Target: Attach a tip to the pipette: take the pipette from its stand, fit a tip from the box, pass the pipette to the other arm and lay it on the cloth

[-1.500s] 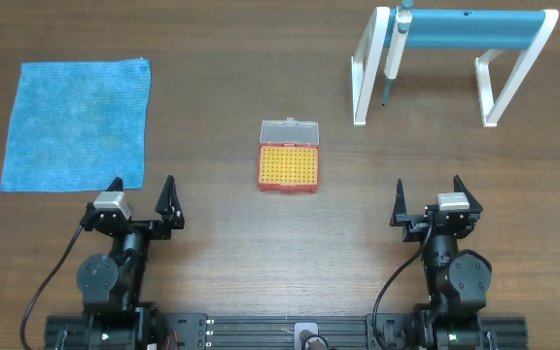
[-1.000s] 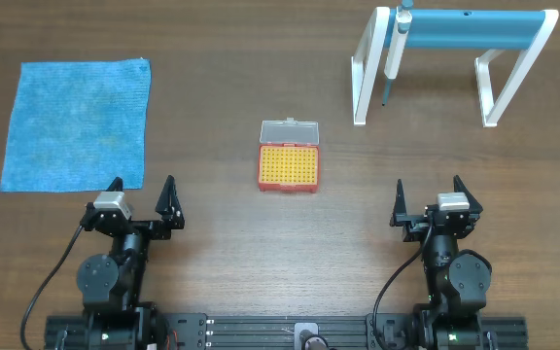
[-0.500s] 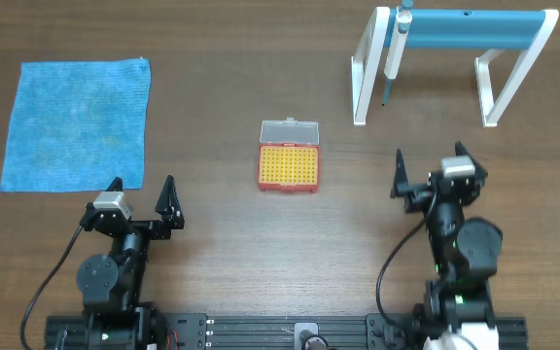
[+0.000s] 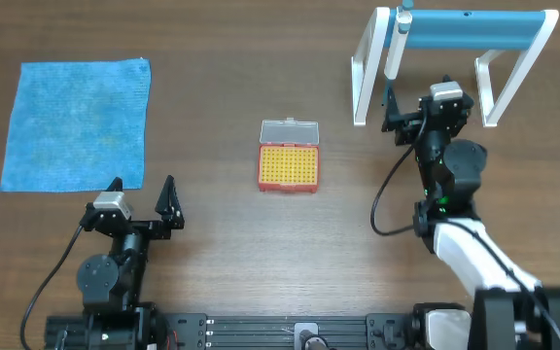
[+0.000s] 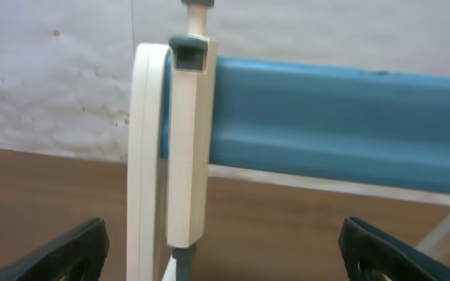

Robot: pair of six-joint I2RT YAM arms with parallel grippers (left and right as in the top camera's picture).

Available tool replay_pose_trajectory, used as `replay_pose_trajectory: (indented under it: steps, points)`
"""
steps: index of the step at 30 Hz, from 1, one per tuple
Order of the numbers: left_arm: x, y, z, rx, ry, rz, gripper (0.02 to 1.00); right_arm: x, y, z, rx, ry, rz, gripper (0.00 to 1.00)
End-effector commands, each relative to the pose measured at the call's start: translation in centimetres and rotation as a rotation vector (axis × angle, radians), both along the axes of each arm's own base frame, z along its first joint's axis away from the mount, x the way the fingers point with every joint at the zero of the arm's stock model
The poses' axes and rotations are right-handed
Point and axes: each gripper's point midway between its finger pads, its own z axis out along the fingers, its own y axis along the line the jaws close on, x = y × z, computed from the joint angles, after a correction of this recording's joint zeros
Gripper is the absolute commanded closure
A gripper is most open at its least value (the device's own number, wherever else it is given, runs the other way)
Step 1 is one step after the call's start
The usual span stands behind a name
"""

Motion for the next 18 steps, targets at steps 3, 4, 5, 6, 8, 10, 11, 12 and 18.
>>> replay_pose_trajectory:
  steps: [3,4,5,6,8,10,11,12,18]
  points:
    - [0.0,0.1,-0.1,-0.005,0.001,0.005,0.023,2.2,-0.2,-1.6,0.112,0.044,0.000,0.047]
    - [0.0,0.1,-0.1,-0.005,0.001,0.005,0.020,2.4,-0.3,-1.6,0.112,0.043,-0.003,0.047]
    - [0.0,0.1,-0.1,-0.005,0.001,0.005,0.023,2.4,-0.4,-1.4,0.112,0.040,-0.008,0.045]
    - [0.0,0.1,-0.1,-0.005,0.001,0.005,0.023,2.5,-0.6,-1.3,0.112,0.037,-0.012,0.045]
    - [0.0,0.1,-0.1,-0.005,0.001,0.005,0.020,2.6,-0.8,-1.1,0.112,0.031,-0.023,0.047]
    - [0.0,0.1,-0.1,-0.005,0.001,0.005,0.020,2.8,-0.9,-0.9,0.112,0.026,-0.025,0.047]
    - [0.0,0.1,-0.1,-0.005,0.001,0.005,0.020,2.9,-0.9,-0.8,0.112,0.024,-0.025,0.047]
    - [0.0,0.1,-0.1,-0.005,0.001,0.005,0.020,3.0,-0.9,-0.7,0.112,0.023,-0.025,0.047]
    - [0.0,0.1,-0.1,-0.005,0.001,0.005,0.020,4.6,-0.9,-0.9,0.111,0.035,-0.026,0.047]
